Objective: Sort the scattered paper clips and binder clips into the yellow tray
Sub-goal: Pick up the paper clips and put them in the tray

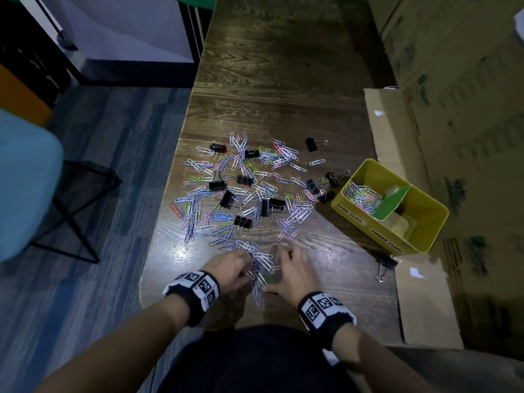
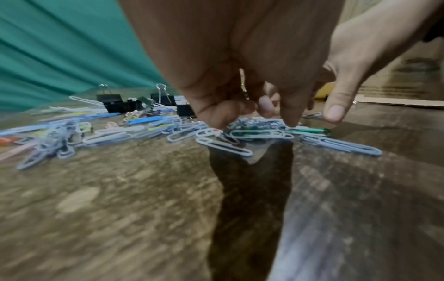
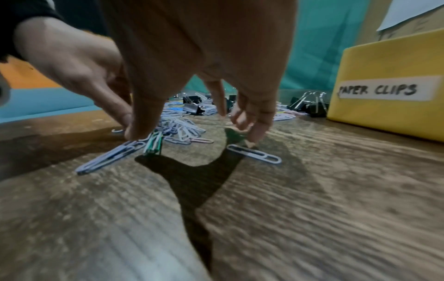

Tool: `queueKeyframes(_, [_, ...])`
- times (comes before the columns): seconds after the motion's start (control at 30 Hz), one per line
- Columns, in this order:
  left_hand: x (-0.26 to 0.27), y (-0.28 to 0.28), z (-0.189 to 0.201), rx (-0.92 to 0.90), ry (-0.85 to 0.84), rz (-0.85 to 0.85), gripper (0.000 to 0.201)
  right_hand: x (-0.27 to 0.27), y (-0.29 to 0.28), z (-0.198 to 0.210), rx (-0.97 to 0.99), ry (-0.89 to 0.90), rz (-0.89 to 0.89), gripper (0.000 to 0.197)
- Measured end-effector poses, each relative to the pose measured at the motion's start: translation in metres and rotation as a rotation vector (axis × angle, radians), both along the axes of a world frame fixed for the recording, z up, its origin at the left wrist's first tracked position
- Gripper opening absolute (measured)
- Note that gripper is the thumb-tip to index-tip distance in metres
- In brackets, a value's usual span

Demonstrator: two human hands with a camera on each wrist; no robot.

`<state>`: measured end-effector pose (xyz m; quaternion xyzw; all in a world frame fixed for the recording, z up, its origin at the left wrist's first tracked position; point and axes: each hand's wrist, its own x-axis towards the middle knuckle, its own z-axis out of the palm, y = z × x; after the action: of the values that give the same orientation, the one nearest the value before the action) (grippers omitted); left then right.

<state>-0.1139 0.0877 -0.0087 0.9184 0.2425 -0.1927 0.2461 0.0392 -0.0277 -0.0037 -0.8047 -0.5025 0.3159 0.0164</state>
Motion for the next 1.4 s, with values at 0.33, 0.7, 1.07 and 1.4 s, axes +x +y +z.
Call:
queueKeyframes(0.33, [0.001, -0.003, -0.01, 0.065, 0.034, 0.134, 0.073, -0.025, 0.003, -0.004, -0.115, -0.052, -0.001, 0.115])
queueKeyframes(0.7, [0.017, -0.004, -0.011, -0.084, -0.247, 0.213, 0.026, -0.01, 0.021, -0.011, 0.035, 0.077, -0.037, 0.022])
queueKeyframes(1.07, [0.016, 0.015, -0.009, -0.422, -0.257, 0.735, 0.01, 0.019, 0.023, 0.001, 0.055, 0.387, -0.36, 0.018])
queueKeyframes(1.4, [0.021, 0.041, 0.025, -0.788, -0.419, 1.029, 0.024, 0.059, 0.006, 0.033, 0.304, 0.723, -0.732, 0.019])
